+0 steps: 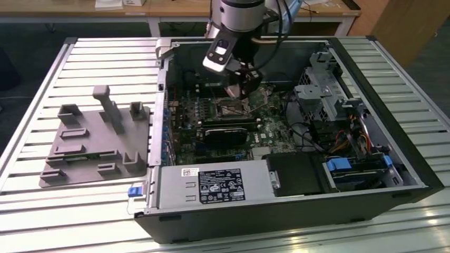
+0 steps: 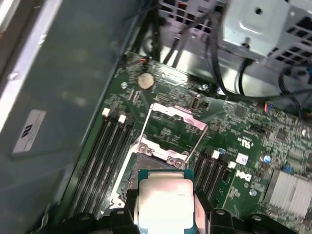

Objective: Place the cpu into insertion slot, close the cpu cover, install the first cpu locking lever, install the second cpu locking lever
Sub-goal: 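Place the cpu into insertion slot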

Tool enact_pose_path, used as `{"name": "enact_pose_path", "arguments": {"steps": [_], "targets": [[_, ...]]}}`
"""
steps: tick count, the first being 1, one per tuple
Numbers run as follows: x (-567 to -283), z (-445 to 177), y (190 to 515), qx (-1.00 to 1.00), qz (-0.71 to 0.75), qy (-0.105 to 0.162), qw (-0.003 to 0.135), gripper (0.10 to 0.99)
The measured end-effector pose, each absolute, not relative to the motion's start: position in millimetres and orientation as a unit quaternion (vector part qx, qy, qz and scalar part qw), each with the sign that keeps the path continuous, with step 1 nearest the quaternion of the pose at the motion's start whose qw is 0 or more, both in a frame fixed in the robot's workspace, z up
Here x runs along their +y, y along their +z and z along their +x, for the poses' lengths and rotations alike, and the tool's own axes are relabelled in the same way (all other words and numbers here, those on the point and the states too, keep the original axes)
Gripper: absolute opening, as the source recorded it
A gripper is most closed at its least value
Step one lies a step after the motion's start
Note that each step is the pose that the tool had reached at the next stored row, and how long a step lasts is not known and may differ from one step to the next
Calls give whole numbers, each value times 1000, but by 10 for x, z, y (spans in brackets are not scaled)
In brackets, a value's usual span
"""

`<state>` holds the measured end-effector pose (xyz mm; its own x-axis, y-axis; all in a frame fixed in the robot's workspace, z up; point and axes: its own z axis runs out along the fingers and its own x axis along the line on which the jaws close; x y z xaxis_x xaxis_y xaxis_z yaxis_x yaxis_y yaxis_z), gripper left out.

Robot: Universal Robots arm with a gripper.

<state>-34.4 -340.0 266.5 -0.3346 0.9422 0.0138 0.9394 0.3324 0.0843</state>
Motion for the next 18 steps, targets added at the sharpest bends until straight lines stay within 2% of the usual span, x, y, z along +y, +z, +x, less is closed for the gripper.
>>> {"name": "enact_pose_path", "arguments": {"steps": [18], "targets": [[-3346,-365,2417,743,668,34,24,537]]}}
